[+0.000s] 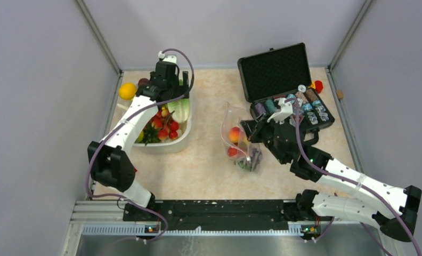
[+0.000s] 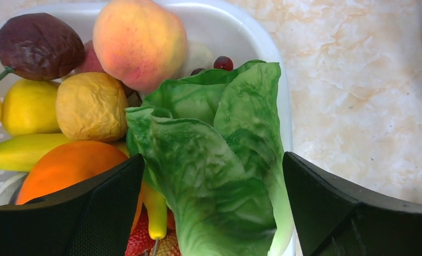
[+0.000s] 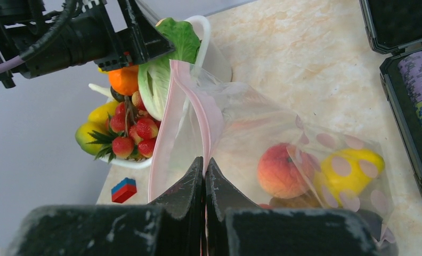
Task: Place the food in the zip-top bag and seal the zipper
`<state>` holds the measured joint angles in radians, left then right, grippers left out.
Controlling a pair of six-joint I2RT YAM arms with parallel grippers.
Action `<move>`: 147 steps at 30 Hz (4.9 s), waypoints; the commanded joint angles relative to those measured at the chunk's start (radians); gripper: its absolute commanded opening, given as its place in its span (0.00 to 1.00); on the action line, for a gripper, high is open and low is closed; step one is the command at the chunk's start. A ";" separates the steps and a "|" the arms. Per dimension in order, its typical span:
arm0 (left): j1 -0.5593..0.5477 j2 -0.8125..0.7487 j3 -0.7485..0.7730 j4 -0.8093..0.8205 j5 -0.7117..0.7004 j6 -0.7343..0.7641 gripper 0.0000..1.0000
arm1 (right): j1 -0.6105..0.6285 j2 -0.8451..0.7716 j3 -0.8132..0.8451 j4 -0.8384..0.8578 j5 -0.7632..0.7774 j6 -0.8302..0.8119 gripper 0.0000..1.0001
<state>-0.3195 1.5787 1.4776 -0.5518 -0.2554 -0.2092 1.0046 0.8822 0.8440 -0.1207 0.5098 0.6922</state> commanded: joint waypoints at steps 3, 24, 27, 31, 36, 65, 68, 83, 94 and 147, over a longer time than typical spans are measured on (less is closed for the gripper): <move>0.004 0.055 0.053 -0.008 0.022 -0.018 0.96 | -0.008 -0.023 0.002 0.035 -0.007 0.008 0.00; 0.004 -0.072 0.010 0.107 0.095 -0.085 0.02 | -0.008 -0.027 -0.009 0.034 -0.001 0.012 0.00; 0.003 -0.116 -0.005 0.151 0.116 -0.102 0.00 | -0.009 -0.027 -0.012 0.036 0.002 0.015 0.00; 0.003 -0.155 -0.016 0.174 0.120 -0.098 0.01 | -0.009 -0.028 -0.014 0.035 0.003 0.015 0.00; 0.004 -0.193 -0.033 0.190 0.131 -0.097 0.01 | -0.008 -0.030 -0.015 0.038 0.003 0.016 0.00; -0.301 -0.726 -0.657 0.970 0.224 -0.475 0.00 | -0.008 0.142 0.030 0.217 0.116 0.178 0.00; -0.331 -0.713 -0.693 1.061 0.172 -0.498 0.00 | -0.005 0.162 0.034 0.216 0.121 0.207 0.00; -0.400 -0.588 -0.801 1.348 0.149 -0.458 0.00 | 0.011 0.152 0.021 0.275 0.071 0.218 0.00; -0.574 -0.529 -0.843 1.404 -0.068 -0.213 0.00 | 0.010 0.089 -0.022 0.305 0.088 0.338 0.00; -0.886 -0.401 -0.825 1.543 -0.389 0.162 0.01 | -0.010 0.006 -0.035 0.281 0.066 0.452 0.00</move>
<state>-1.1934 1.1229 0.6636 0.9047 -0.6704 -0.0433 1.0031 0.9104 0.7982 0.0887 0.6006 1.1191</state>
